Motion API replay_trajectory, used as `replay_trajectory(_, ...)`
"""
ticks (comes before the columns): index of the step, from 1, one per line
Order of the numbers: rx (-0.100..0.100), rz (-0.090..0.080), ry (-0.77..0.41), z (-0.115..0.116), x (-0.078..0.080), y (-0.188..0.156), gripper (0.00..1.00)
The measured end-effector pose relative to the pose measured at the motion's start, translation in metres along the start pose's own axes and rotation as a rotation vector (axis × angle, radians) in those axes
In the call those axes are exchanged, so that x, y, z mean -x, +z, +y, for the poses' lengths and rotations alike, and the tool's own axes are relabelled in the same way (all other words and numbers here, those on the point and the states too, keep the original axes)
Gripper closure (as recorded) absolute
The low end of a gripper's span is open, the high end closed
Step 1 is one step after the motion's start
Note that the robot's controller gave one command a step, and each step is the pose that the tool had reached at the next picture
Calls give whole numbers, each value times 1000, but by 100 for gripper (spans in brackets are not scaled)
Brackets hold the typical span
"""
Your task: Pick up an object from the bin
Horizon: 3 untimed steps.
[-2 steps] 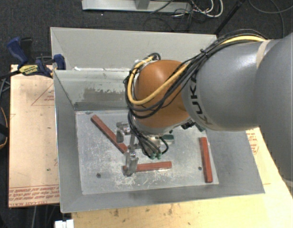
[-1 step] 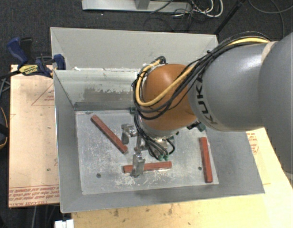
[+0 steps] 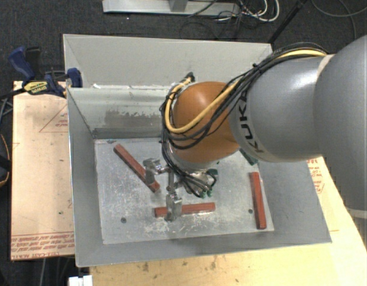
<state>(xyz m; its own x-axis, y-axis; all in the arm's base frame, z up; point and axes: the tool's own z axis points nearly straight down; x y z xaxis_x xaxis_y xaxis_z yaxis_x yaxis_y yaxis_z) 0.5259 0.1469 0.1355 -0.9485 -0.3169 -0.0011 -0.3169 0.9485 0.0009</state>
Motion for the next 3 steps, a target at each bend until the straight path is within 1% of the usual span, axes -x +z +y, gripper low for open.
replay_trajectory(1,0,-1,-37,-36,-45,50,0)
replay_trajectory(2,0,-4,-242,-41,-4,65,100)
replay_trajectory(3,0,-4,-241,-41,-4,65,100)
